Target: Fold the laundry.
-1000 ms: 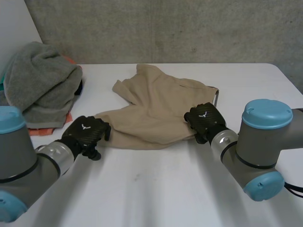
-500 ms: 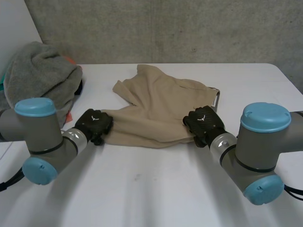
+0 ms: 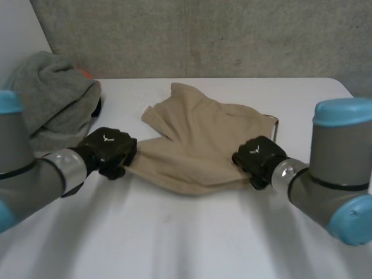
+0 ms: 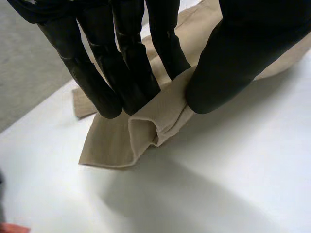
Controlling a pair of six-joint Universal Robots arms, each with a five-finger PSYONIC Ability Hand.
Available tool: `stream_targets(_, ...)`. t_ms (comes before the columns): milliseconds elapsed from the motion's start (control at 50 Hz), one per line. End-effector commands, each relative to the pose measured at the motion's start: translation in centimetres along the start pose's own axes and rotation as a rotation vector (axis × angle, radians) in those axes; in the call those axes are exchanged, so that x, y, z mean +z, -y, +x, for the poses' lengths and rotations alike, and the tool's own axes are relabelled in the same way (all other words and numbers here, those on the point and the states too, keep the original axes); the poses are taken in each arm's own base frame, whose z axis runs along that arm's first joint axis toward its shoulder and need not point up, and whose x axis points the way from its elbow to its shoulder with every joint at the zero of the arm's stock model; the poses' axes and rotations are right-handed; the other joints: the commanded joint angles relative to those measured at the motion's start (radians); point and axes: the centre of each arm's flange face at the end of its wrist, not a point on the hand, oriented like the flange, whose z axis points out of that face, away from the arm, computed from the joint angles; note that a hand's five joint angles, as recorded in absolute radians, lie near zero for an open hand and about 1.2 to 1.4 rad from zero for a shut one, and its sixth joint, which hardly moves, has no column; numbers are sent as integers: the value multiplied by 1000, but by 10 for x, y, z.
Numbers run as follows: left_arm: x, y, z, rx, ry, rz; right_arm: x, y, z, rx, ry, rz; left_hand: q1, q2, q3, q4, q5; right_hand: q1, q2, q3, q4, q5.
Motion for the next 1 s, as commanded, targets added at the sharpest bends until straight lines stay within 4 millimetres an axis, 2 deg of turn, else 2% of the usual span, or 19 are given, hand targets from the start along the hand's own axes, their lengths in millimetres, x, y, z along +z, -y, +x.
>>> stream_targets(20,-69,8,31,36,-171,-173,-50,-2,0,-141,197,-191,247,203,210,202,235,302,212,207,203,209)
stream_targets(60,-87,4,42,81,-254,-259,-64,-4,-2,-145,261,-239,247,203,210,202,235,302,212,207,203,209)
stream_targets(140,-106,1,59,162,-382,-347,-80,-5,-4,-135,337,-290,247,203,210,202,235,302,212,207,203,209)
stream_targets(200,-103,2,61,223,-386,-327,-80,-6,-1,-121,345,-285,247,203,210,202,235,302,212,207,203,209)
stream_targets(280,-75,5,51,252,-310,-297,-74,-12,10,-83,329,-296,247,203,210,202,235,302,212,207,203,209)
stream_targets(300,-61,9,45,247,-275,-274,-68,-14,16,-67,315,-297,247,203,210,202,235,302,212,207,203,209)
stream_targets(360,-39,21,38,238,-220,-211,-56,-13,27,-28,260,-271,247,203,210,202,235,302,212,207,203,209)
stream_targets(380,-22,29,33,235,-181,-157,-48,-11,35,19,212,-244,247,203,210,202,235,302,212,207,203,209)
stream_targets(440,4,44,23,228,-115,-58,-35,-8,45,94,141,-197,247,203,210,202,235,302,212,207,203,209)
stream_targets(460,23,53,16,228,-73,17,-26,-6,51,127,98,-159,247,203,210,202,235,302,212,207,203,209)
stream_targets(500,42,59,11,230,-36,76,-16,-4,59,145,49,-119,247,203,210,202,235,302,212,207,203,209)
stream_targets(520,61,65,5,239,4,147,-6,-5,66,148,0,-84,247,203,210,202,235,302,212,207,203,209)
stream_targets(580,89,72,-2,266,68,242,8,-6,73,135,-66,-46,247,203,210,202,235,302,212,207,203,209)
stream_targets(600,107,72,-7,286,111,286,17,-8,77,124,-107,-31,247,203,210,202,235,302,212,207,203,209)
stream_targets(680,140,75,-17,319,186,388,40,-11,88,88,-212,16,247,203,210,202,235,302,212,207,203,209)
stream_targets(740,156,73,-22,325,203,429,54,-12,92,63,-255,50,247,203,210,202,235,302,212,207,203,209)
stream_targets(820,182,59,-20,333,180,478,82,-17,97,8,-339,111,247,203,210,202,235,302,212,207,203,209)
stream_targets(960,205,45,-24,249,234,533,110,-29,105,-51,-460,131,247,203,210,202,235,301,212,207,203,209)
stream_targets(1000,206,47,-26,232,256,558,117,-34,107,-53,-498,136,247,203,210,202,235,-108,-197,-202,-206,-200)
